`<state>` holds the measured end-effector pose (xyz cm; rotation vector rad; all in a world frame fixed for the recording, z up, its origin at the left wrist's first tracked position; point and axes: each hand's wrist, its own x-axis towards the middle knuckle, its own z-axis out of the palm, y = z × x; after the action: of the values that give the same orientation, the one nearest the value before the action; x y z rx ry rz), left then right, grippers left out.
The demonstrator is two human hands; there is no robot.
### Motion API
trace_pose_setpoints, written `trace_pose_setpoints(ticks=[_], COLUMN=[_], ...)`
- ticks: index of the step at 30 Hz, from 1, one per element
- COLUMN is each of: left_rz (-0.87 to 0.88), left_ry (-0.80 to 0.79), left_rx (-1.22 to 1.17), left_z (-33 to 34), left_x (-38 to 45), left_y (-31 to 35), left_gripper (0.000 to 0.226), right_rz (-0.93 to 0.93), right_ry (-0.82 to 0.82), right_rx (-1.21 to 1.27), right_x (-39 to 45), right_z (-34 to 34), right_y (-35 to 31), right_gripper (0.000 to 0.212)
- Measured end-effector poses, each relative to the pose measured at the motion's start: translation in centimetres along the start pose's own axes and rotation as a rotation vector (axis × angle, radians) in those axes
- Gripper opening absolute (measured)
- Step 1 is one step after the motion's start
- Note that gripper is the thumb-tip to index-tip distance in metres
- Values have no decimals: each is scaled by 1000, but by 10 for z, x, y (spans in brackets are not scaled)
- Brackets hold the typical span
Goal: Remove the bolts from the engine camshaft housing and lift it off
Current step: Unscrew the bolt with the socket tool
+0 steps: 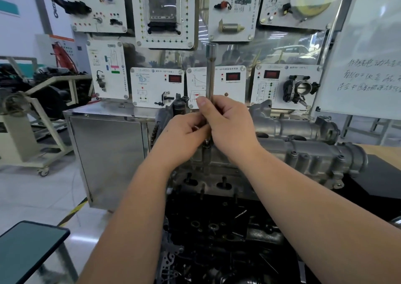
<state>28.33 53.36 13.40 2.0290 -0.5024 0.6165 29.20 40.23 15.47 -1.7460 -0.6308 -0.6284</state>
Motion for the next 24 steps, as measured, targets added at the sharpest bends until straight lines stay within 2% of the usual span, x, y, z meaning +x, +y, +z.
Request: trace_pose_setpoints(ticks=[6, 11, 13, 15, 19, 24], left_rz=[22, 16, 26, 27, 3, 89], left_ry=[-89, -121, -80, -9, 173, 205], left_rx=[46, 0, -7, -26, -45, 113], left_z=[-5, -7, -4, 0, 11, 12], left_x=[11, 14, 14, 10, -2, -6], left_y=[-2, -3, -4, -2, -1, 1], left_gripper=[29, 48, 48, 34, 14, 24], right_rz=[-20, -61, -99, -120, -122, -53], right_ry=[30, -66, -113, -141, -129, -98], right_rx=[60, 7, -70, -135, -165, -165], right_x=[3, 4, 6, 8, 8, 5], right_z=[1, -7, -12, -15, -14, -15], right_y=[4, 9, 8, 6, 0, -6], right_gripper=[43, 35, 33, 27, 30, 20])
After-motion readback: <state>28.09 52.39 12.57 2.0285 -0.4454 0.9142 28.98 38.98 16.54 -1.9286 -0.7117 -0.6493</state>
